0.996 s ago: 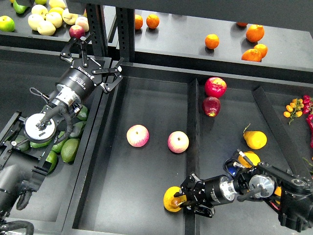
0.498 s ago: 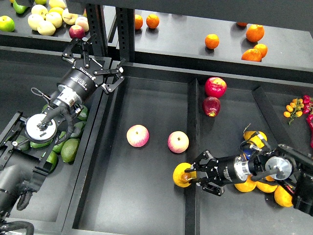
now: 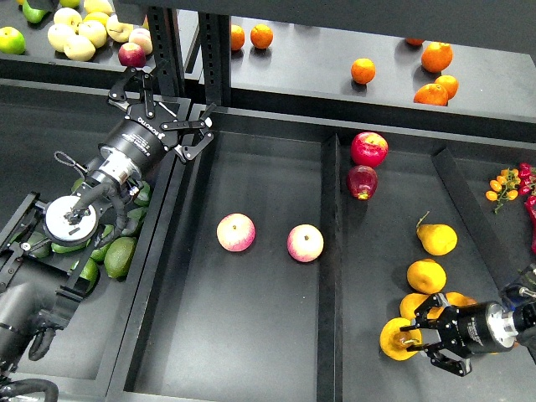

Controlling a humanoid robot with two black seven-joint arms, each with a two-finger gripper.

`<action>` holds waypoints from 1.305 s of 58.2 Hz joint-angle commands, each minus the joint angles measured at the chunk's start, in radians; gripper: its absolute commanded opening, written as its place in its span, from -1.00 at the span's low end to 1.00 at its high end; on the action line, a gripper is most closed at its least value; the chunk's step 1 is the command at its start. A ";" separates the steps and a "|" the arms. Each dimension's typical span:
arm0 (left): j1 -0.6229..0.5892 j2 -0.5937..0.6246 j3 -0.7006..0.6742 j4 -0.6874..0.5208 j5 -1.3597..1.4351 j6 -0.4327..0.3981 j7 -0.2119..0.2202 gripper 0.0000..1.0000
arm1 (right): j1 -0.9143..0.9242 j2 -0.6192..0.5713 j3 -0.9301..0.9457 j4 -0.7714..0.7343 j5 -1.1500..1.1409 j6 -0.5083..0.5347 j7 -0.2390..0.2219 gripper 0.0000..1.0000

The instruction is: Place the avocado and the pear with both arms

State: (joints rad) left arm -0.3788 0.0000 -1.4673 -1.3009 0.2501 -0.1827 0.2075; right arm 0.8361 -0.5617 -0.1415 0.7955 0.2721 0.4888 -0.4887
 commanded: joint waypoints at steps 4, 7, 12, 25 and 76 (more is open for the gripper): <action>0.000 0.000 0.001 0.000 0.000 0.000 0.000 0.99 | -0.011 0.026 -0.006 -0.007 0.003 0.000 0.000 -0.90; 0.000 0.000 0.001 0.000 0.000 0.000 0.001 0.99 | -0.017 0.028 -0.006 -0.009 0.003 0.000 0.000 -0.85; 0.000 0.000 0.001 0.000 0.000 0.000 0.001 0.99 | -0.031 0.028 -0.003 -0.009 -0.004 0.000 0.000 -0.71; 0.000 0.000 0.001 -0.001 0.000 0.000 0.001 0.99 | -0.037 0.023 -0.001 -0.013 -0.011 0.000 0.000 -0.51; 0.001 0.000 0.002 -0.003 0.000 0.002 0.006 0.99 | -0.060 -0.030 0.302 -0.030 -0.047 0.000 0.000 0.96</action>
State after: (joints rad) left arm -0.3775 0.0000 -1.4664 -1.3038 0.2501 -0.1827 0.2130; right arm 0.7802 -0.6007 0.0643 0.7733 0.2072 0.4887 -0.4887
